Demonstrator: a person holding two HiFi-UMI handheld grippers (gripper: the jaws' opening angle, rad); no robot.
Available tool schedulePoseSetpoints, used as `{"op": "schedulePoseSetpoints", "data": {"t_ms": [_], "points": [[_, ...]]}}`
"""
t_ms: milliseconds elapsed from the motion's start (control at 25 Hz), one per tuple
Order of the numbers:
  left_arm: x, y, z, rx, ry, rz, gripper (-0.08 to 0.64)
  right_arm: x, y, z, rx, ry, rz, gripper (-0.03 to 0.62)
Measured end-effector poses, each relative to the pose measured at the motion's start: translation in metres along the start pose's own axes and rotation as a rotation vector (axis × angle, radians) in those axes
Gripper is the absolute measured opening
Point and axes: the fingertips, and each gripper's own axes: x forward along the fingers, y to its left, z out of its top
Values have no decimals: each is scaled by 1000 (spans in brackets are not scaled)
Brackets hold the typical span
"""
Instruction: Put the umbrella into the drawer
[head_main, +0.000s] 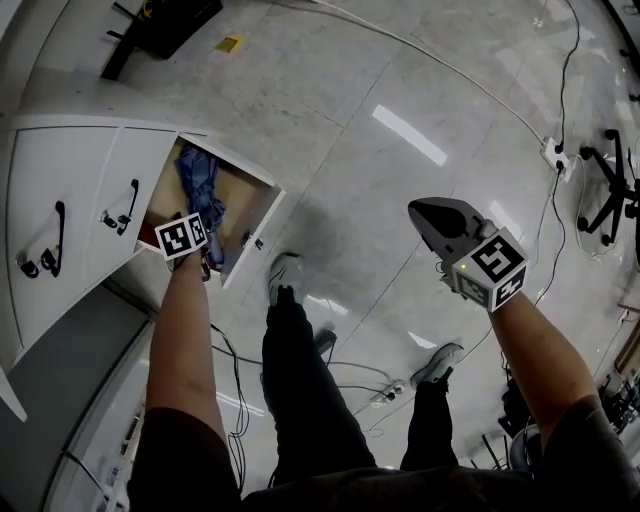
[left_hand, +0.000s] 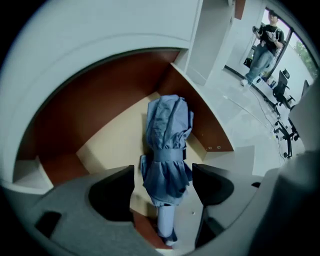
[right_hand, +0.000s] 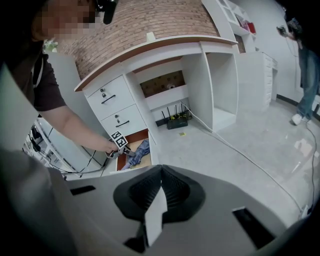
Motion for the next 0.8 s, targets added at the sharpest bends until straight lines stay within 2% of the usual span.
{"op": "schedulePoseSetpoints", "data": {"t_ms": [160,400,640,800], "points": [[-41,-22,-10,17,-30,3,337,-37,6,7,4,-20,-4,-6],[-114,-75,-1,42,-126,-79,337,-104,12,17,57,-67,-53,-6],[-197,-169,22,28,-222,-220,330,-199,13,32,98,-106,-112,-6],[-264,-238,41,66,-283,-300,248,-277,14,36,119,-139,-157,-6]]}}
